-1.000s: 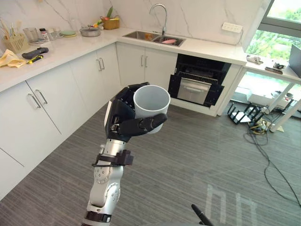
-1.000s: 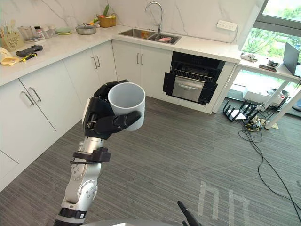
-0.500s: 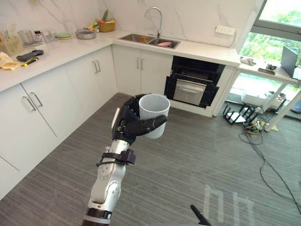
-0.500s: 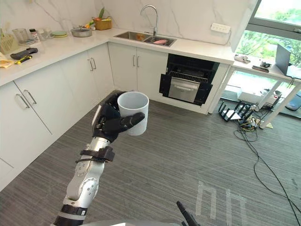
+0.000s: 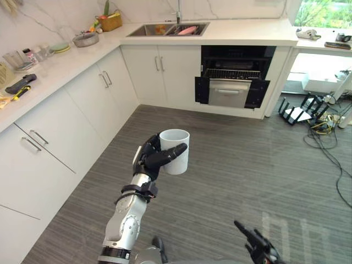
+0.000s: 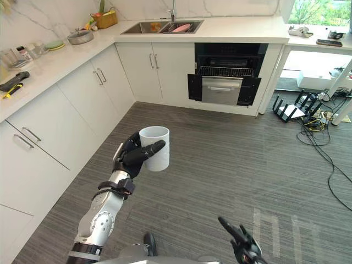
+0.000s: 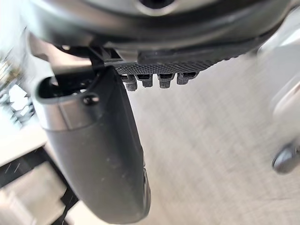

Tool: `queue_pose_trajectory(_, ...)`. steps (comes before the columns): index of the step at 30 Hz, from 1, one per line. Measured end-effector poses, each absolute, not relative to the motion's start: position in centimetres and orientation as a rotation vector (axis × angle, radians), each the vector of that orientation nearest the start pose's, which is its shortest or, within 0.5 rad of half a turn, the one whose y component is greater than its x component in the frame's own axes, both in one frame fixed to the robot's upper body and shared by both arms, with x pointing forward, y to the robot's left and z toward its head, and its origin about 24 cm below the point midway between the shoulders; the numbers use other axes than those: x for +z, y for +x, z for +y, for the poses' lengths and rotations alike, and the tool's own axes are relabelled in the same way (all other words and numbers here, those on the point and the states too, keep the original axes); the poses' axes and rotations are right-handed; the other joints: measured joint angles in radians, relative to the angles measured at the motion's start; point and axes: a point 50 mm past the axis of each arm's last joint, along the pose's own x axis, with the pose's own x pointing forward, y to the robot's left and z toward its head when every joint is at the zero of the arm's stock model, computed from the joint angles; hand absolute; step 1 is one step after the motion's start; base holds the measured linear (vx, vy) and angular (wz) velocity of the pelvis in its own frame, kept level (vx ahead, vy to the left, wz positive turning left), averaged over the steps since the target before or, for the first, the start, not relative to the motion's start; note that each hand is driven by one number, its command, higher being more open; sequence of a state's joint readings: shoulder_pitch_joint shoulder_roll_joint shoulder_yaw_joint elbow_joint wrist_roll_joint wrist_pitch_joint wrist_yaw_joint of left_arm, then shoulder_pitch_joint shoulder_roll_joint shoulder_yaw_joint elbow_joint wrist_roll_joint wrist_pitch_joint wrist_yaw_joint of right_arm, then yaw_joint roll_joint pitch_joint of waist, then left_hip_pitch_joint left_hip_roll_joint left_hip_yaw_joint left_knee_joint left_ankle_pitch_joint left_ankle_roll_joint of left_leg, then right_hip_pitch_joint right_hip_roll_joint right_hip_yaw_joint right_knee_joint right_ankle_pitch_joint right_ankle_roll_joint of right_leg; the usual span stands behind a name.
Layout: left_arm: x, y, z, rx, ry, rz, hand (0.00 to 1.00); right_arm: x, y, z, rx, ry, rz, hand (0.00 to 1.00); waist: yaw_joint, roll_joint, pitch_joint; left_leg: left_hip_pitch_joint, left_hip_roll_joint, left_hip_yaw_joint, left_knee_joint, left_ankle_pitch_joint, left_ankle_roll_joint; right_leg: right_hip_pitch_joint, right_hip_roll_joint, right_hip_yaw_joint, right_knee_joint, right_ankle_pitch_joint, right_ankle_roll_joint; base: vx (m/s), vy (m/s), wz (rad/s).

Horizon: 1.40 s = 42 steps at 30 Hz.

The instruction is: Walk over to the sink, pick up the cup, carry it to the dishwasher, place the cup inside the dishwasher, then close the dishwasher door

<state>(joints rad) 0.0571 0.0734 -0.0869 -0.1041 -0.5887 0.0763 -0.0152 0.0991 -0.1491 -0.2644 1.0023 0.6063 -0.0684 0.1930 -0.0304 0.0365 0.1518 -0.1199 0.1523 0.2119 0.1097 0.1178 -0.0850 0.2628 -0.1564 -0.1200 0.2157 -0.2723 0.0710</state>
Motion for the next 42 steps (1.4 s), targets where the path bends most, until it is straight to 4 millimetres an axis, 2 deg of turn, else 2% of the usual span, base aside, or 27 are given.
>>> queue_pose_trajectory(1, 4.5, 24.1, 14.3, -0.109, -0.517, 0.046, 0.0, -14.6, 10.4, -23.6, -0.483, 0.595, 0.801, 1.0, 0.0, -0.013, 0.0, 0.003, -0.009, 0.003, 0.02, 0.0, 0.002, 0.008, -0.014, 0.003, 0.001, 0.002, 0.004, 0.31, 0.183, -0.32)
queue_pose_trajectory(4, 4.5, 24.0, 15.4, -0.085, -0.497, 0.038, 0.0, -14.9, 9.8, -22.5, -0.474, 0.595, 0.82, 1.0, -0.008, -0.052, 0.009, 0.004, -0.069, 0.006, 0.131, -0.08, 0.058, 0.046, -0.087, 0.001, 0.034, 0.028, 0.046, 0.28, 0.168, 0.05)
queue_pose_trajectory(7, 5.0, 24.0, 15.2, -0.103, -0.501, 0.01, 0.0, -14.9, 7.6, -22.9, -0.521, 0.571, 0.839, 1.0, -0.008, -0.058, 0.011, 0.035, -0.123, 0.012, 0.197, -0.162, 0.089, -0.039, -0.172, -0.031, 0.321, 0.075, 0.075, 0.3, 0.209, 0.19)
queue_pose_trajectory(8, 5.4, 24.0, 15.4, -0.094, -0.453, -0.006, 0.0, -14.8, 7.1, -23.0, -0.536, 0.569, 0.831, 1.0, -0.014, -0.067, 0.016, 0.077, -0.149, 0.015, 0.192, -0.191, 0.101, -0.104, -0.223, -0.041, 0.491, 0.17, 0.076, 0.37, 0.295, 0.12)
queue_pose_trajectory(9, 5.6, 24.0, 15.5, -0.083, -0.399, -0.014, 0.0, -14.6, 6.6, -22.9, -0.552, 0.568, 0.826, 1.0, -0.022, -0.071, 0.015, 0.132, -0.174, 0.003, 0.169, -0.216, 0.113, -0.154, -0.245, -0.015, 0.606, 0.33, 0.082, 0.32, 0.258, 0.16)
queue_pose_trajectory(10, 5.7, 24.0, 15.5, -0.078, -0.378, -0.021, 0.0, -14.6, 6.4, -22.8, -0.56, 0.568, 0.823, 1.0, -0.029, -0.064, 0.011, 0.161, -0.181, -0.009, 0.149, -0.222, 0.119, -0.174, -0.24, 0.016, 0.652, 0.426, 0.09, 0.34, 0.23, 0.35)
queue_pose_trajectory(11, 6.4, 24.2, 15.6, -0.07, -0.35, -0.062, 0.0, -14.4, 6.6, -22.2, -0.563, 0.58, 0.798, 1.0, -0.048, -0.065, 0.011, 0.198, -0.19, -0.036, 0.126, -0.234, 0.141, -0.251, -0.224, 0.072, 0.796, 0.453, 0.135, 0.27, 0.142, 0.4)
queue_pose_trajectory(13, 7.1, 24.6, 15.8, -0.043, -0.343, -0.097, 0.0, -13.8, 7.5, -21.0, -0.554, 0.607, 0.727, 1.0, -0.072, -0.072, 0.019, 0.248, -0.192, -0.078, 0.112, -0.247, 0.154, -0.385, -0.165, 0.075, 0.997, 0.255, 0.094, 0.35, 0.074, 0.64)
queue_pose_trajectory(16, 7.4, 24.7, 15.6, -0.033, -0.349, -0.117, 0.0, -11.6, 10.1, -19.9, -0.484, 0.618, 0.568, 1.0, -0.077, -0.069, 0.043, 0.342, -0.186, -0.105, 0.07, -0.286, 0.151, -0.561, -0.133, -0.023, 0.924, 0.137, -0.005, 0.32, -0.025, 0.43)
queue_pose_trajectory(17, 7.5, 24.7, 15.5, -0.033, -0.336, -0.122, 0.0, -10.8, 11.2, -19.7, -0.448, 0.613, 0.516, 1.0, -0.075, -0.062, 0.044, 0.352, -0.171, -0.106, 0.078, -0.308, 0.138, -0.588, -0.112, -0.052, 0.779, 0.132, -0.013, 0.29, -0.095, 0.19)
queue_pose_trajectory(19, 7.8, 24.6, 15.4, -0.047, -0.312, -0.131, 0.0, -9.0, 13.2, -19.3, -0.373, 0.61, 0.411, 1.0, -0.061, -0.054, 0.04, 0.37, -0.133, -0.103, 0.101, -0.355, 0.107, -0.536, -0.035, -0.162, 0.196, 0.196, 0.015, 0.41, -0.166, 0.0)
queue_pose_trajectory(20, 8.0, 24.6, 15.7, -0.047, -0.298, -0.14, 0.0, -8.2, 13.9, -19.0, -0.337, 0.607, 0.365, 1.0, -0.052, -0.081, 0.029, 0.385, -0.143, -0.093, 0.109, -0.38, 0.087, -0.513, -0.026, -0.216, -0.002, 0.234, 0.013, 0.46, -0.196, -0.35)
queue_pose_trajectory(21, 8.0, 24.4, 16.1, -0.04, -0.287, -0.137, 0.0, -7.2, 14.8, -19.1, -0.3, 0.595, 0.309, 1.0, -0.039, -0.106, 0.02, 0.427, -0.155, -0.079, 0.119, -0.426, 0.068, -0.502, -0.027, -0.229, -0.044, 0.311, -0.053, 0.5, -0.181, -0.4)
queue_pose_trajectory(23, 7.2, 23.9, 15.4, -0.037, -0.323, -0.107, 0.0, -6.3, 16.1, -19.9, -0.27, 0.562, 0.261, 1.0, -0.038, -0.038, 0.018, 0.476, -0.1, -0.056, 0.126, -0.473, 0.09, -0.492, 0.01, -0.261, 0.024, 0.335, -0.057, 0.49, -0.118, -0.33)
queue_pose_trajectory(25, 7.3, 23.9, 14.6, -0.076, -0.342, -0.111, 0.0, -5.2, 17.0, -20.0, -0.267, 0.558, 0.216, 1.0, -0.038, -0.021, 0.023, 0.489, -0.057, -0.043, 0.18, -0.488, 0.111, -0.496, 0.046, -0.243, 0.098, 0.328, -0.066, 0.46, -0.157, -0.01)
queue_pose_trajectory(26, 7.3, 23.9, 14.2, -0.096, -0.353, -0.116, 0.0, -4.4, 17.5, -19.8, -0.272, 0.568, 0.175, 1.0, -0.04, -0.021, 0.022, 0.468, -0.028, -0.025, 0.271, -0.482, 0.122, -0.493, 0.067, -0.239, 0.135, 0.303, -0.105, 0.36, -0.258, -0.02)
queue_pose_trajectory(27, 7.4, 23.9, 13.8, -0.108, -0.369, -0.12, 0.0, -3.4, 17.9, -19.5, -0.266, 0.58, 0.128, 1.0, -0.039, -0.013, 0.02, 0.415, 0.013, -0.005, 0.414, -0.458, 0.161, -0.475, 0.082, -0.258, 0.145, 0.276, -0.143, 0.35, -0.264, -0.06)
queue_pose_trajectory(28, 7.4, 23.9, 13.7, -0.11, -0.375, -0.123, 0.0, -2.9, 18.1, -19.4, -0.261, 0.583, 0.104, 1.0, -0.038, -0.004, 0.021, 0.386, 0.038, 0.001, 0.499, -0.431, 0.186, -0.459, 0.094, -0.268, 0.139, 0.265, -0.153, 0.34, -0.207, -0.1)
queue_pose_trajectory(29, 7.8, 23.9, 13.4, -0.112, -0.39, -0.14, 0.0, -1.6, 18.2, -19.5, -0.252, 0.583, 0.049, 1.0, -0.037, 0.02, 0.034, 0.322, 0.11, 0.019, 0.677, -0.319, 0.149, -0.407, 0.129, -0.272, 0.12, 0.238, -0.155, 0.28, -0.133, -0.03)
queue_pose_trajectory(31, 7.9, 23.8, 13.2, -0.108, -0.407, -0.154, 0.0, -0.3, 18.1, -20.2, -0.239, 0.565, -0.017, 1.0, -0.036, 0.04, 0.037, 0.218, 0.183, -0.021, 0.919, -0.132, 0.048, -0.321, 0.171, -0.269, 0.078, 0.209, -0.172, 0.38, -0.115, -0.03)
queue_pose_trajectory(33, 8.0, 23.7, 12.9, -0.11, -0.423, -0.166, 0.0, 0.5, 18.2, -21.0, -0.245, 0.548, -0.066, 1.0, -0.036, 0.04, 0.037, 0.102, 0.204, -0.013, 1.07, -0.182, 0.057, -0.247, 0.183, -0.257, 0.042, 0.182, -0.177, 0.4, -0.065, -0.11)
queue_pose_trajectory(35, 7.7, 23.3, 13.4, -0.085, -0.423, -0.167, 0.0, 1.4, 18.7, -21.7, -0.236, 0.547, -0.124, 1.0, -0.02, 0.033, 0.039, 0.015, 0.199, 0.049, 0.973, -0.278, 0.064, -0.184, 0.184, -0.206, 0.007, 0.158, -0.171, 0.45, -0.047, -0.45)
queue_pose_trajectory(36, 7.7, 23.3, 13.4, -0.085, -0.423, -0.167, 0.0, 1.4, 18.7, -21.7, -0.236, 0.547, -0.124, 1.0, -0.02, 0.033, 0.039, 0.015, 0.199, 0.049, 0.973, -0.278, 0.064, -0.184, 0.184, -0.206, 0.007, 0.158, -0.171, 0.42, -0.024, -0.89)
queue_pose_trajectory(37, 7.2, 22.9, 14.1, -0.049, -0.422, -0.154, 0.0, 1.6, 19.6, -21.6, -0.208, 0.594, -0.139, 1.0, -0.009, 0.032, 0.032, 0.001, 0.165, 0.044, 0.657, -0.311, 0.053, -0.156, 0.179, -0.152, -0.005, 0.144, -0.151, 0.35, 0.002, -0.87)
queue_pose_trajectory(38, 6.8, 22.6, 14.4, -0.024, -0.43, -0.146, 0.0, 1.4, 20.1, -21.4, -0.203, 0.645, -0.134, 1.0, -0.01, 0.028, 0.019, 0.016, 0.126, 0.016, 0.362, -0.296, 0.032, -0.15, 0.17, -0.12, -0.002, 0.131, -0.145, 0.37, 0.017, -1.02)
queue_pose_trajectory(40, 6.4, 22.0, 14.6, 0.011, -0.455, -0.137, 0.0, 0.8, 20.4, -21.2, -0.202, 0.674, -0.104, 1.0, -0.011, 0.04, -0.001, 0.02, 0.106, -0.035, 0.043, -0.252, -0.017, -0.153, 0.168, -0.083, -0.002, 0.122, -0.146, 0.37, 0.073, -0.7)
queue_pose_trajectory(42, 5.7, 21.3, 14.7, 0.03, -0.464, -0.116, 0.0, -1.1, 19.8, -21.6, -0.216, 0.649, -0.002, 1.0, -0.012, 0.052, -0.009, -0.029, 0.125, -0.027, 0.013, -0.235, -0.06, -0.132, 0.167, -0.033, 0.014, 0.071, -0.109, 0.52, 0.201, -0.73)
